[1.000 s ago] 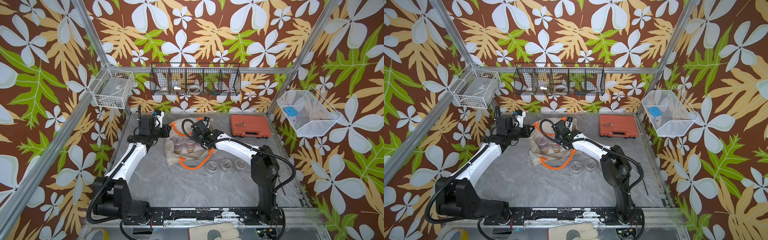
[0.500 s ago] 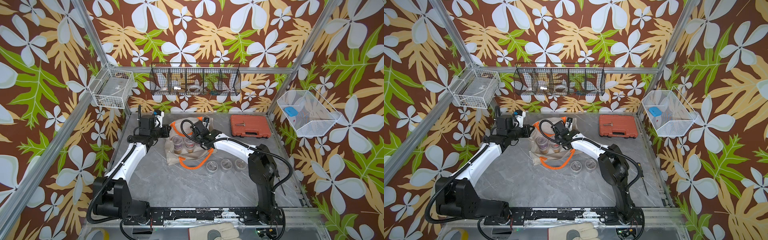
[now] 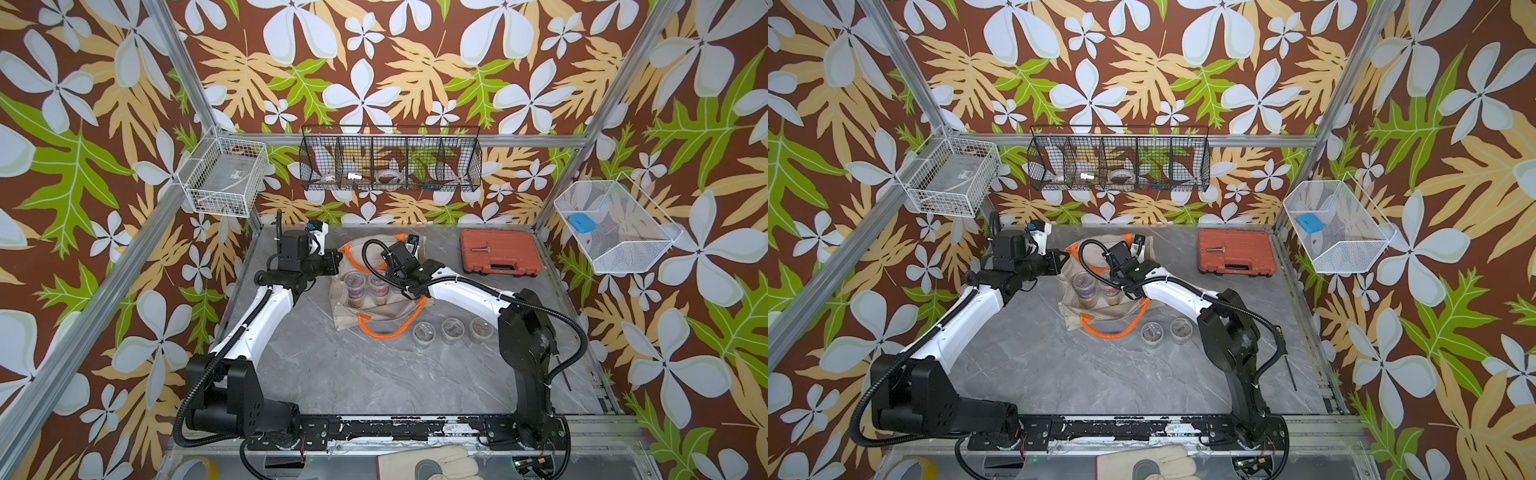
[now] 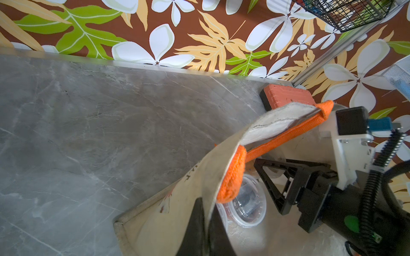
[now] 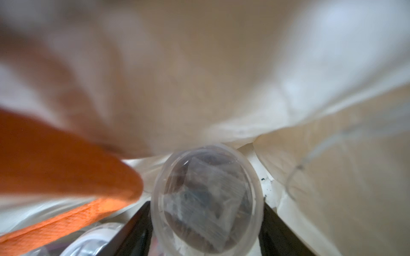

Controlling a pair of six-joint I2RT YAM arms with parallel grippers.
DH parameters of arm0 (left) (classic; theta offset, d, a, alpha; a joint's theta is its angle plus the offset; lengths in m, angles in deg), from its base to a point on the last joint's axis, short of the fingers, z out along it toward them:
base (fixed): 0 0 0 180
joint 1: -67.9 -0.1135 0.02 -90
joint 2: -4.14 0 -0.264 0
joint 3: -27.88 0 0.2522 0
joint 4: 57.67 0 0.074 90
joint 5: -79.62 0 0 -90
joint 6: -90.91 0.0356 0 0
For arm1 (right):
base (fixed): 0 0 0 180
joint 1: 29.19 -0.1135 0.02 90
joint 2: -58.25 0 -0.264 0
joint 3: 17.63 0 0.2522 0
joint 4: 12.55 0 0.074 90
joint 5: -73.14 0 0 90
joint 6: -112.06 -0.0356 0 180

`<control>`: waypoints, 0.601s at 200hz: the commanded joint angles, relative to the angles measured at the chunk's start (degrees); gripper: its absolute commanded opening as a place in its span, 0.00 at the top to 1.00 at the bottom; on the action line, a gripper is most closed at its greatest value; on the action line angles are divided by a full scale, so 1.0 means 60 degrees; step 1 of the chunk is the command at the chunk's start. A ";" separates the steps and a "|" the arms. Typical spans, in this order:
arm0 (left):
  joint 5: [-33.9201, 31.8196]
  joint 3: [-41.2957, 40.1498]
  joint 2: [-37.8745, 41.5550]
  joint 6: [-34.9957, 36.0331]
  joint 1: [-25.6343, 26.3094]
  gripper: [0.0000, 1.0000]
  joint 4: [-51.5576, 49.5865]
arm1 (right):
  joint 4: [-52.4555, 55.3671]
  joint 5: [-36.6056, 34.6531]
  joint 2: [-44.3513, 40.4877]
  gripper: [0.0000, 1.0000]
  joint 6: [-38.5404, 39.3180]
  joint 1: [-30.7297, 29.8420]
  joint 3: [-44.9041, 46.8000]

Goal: Take out the seed jars from the canvas bag
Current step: Pick up the seed jar from the canvas bag.

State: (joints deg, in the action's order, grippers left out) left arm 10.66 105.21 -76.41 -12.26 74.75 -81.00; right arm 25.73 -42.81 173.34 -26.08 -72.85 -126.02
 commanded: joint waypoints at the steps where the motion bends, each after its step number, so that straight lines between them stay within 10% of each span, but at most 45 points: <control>1: 0.0010 -0.0006 0.0066 -0.0039 0.0011 1.00 0.0382 | 0.0055 -0.0474 -0.0269 0.30 0.0357 -0.0225 -0.0114; 120: -0.0202 -0.0012 -0.0078 -0.0075 0.0013 1.00 0.0363 | 0.0825 -0.0895 -0.3793 0.31 0.0778 -0.1704 0.1272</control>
State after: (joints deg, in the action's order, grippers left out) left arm 10.44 105.10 -76.45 -12.44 74.78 -80.95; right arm 28.52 -45.98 154.56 -22.06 -81.42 -119.88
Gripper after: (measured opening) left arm 0.072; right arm 0.688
